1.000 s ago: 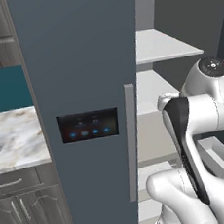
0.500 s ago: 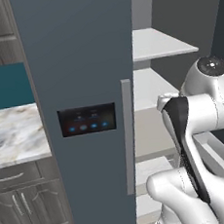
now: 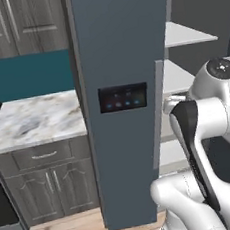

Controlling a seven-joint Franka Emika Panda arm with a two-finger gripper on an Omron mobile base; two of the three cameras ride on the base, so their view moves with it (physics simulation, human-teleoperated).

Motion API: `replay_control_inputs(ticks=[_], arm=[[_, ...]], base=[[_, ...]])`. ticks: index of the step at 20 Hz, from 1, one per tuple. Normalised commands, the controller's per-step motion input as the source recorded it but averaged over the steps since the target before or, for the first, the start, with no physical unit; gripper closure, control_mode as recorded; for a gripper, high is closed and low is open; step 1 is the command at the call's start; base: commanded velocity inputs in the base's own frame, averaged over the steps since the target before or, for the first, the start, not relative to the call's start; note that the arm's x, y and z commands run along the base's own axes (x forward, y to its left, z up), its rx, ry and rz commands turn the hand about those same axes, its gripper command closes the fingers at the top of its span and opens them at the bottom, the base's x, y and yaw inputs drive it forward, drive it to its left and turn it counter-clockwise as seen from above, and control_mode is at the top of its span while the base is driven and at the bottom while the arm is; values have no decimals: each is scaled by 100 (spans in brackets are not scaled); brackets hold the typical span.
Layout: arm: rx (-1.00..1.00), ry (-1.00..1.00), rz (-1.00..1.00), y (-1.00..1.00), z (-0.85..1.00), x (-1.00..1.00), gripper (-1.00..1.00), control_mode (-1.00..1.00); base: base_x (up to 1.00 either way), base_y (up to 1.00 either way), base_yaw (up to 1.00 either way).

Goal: Retrieve the sausage and cheese from the fridge and place them on the cutting board on the counter.

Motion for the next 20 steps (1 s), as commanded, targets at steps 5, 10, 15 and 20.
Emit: replay_control_inputs(ticks=[5, 10, 15, 20], arm=[[0, 0, 0, 0, 0, 0, 100, 100], [0, 0, 0, 0, 0, 0, 100, 100], [0, 0, 0, 0, 0, 0, 100, 100], [0, 0, 0, 0, 0, 0, 100, 100]], base=[[-16, 72, 36], [-13, 63, 44], [0, 67, 36], [28, 72, 11]])
